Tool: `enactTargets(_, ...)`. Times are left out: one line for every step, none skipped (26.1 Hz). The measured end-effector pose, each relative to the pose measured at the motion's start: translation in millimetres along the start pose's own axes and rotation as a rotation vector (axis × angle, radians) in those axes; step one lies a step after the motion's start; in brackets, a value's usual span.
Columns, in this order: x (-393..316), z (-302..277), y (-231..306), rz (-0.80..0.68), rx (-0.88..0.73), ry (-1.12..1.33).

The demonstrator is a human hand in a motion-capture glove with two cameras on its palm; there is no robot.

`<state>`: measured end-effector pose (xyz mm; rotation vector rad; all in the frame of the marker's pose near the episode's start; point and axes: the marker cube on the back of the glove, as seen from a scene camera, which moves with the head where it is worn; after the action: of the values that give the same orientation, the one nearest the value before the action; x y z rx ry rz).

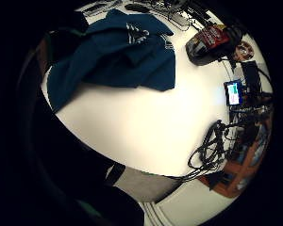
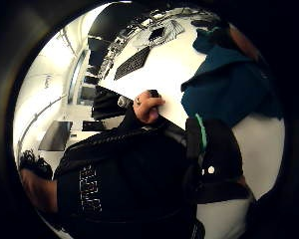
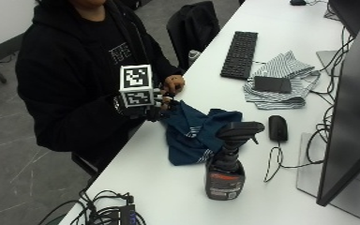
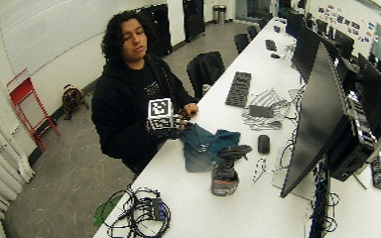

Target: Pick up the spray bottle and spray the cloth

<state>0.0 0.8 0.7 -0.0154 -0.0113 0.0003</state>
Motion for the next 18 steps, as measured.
enactTargets(0, 0, 0, 0.002, -0.003, 0.0)
enactTargets(1, 1, 0, 0.004, -0.008, 0.001)
enactTargets(1, 1, 0, 0.008, -0.013, 0.003)
enactTargets(2, 2, -1, 0.011, -0.018, 0.005)
enactTargets(2, 2, -1, 0.013, -0.022, 0.006)
enactTargets(2, 3, -1, 0.014, -0.024, 0.005)
enactTargets(2, 4, -1, 0.014, -0.026, 0.003)
enactTargets(3, 5, -1, 0.013, -0.028, 0.001)
enactTargets(3, 5, 0, 0.013, -0.029, -0.002)
enactTargets(4, 6, 0, 0.015, -0.03, -0.005)
enactTargets(6, 6, 0, 0.019, -0.032, -0.007)
enactTargets(8, 5, 1, 0.025, -0.035, -0.008)
enactTargets(11, 4, 1, 0.034, -0.037, -0.007)
enactTargets(15, 3, 0, 0.044, -0.038, -0.006)
enactTargets(20, 2, 0, 0.055, -0.039, -0.003)
enactTargets(24, 1, -1, 0.067, -0.042, 0.001)
enactTargets(28, 0, -2, 0.077, -0.046, 0.007)
enactTargets(33, -2, -3, 0.087, -0.05, 0.014)
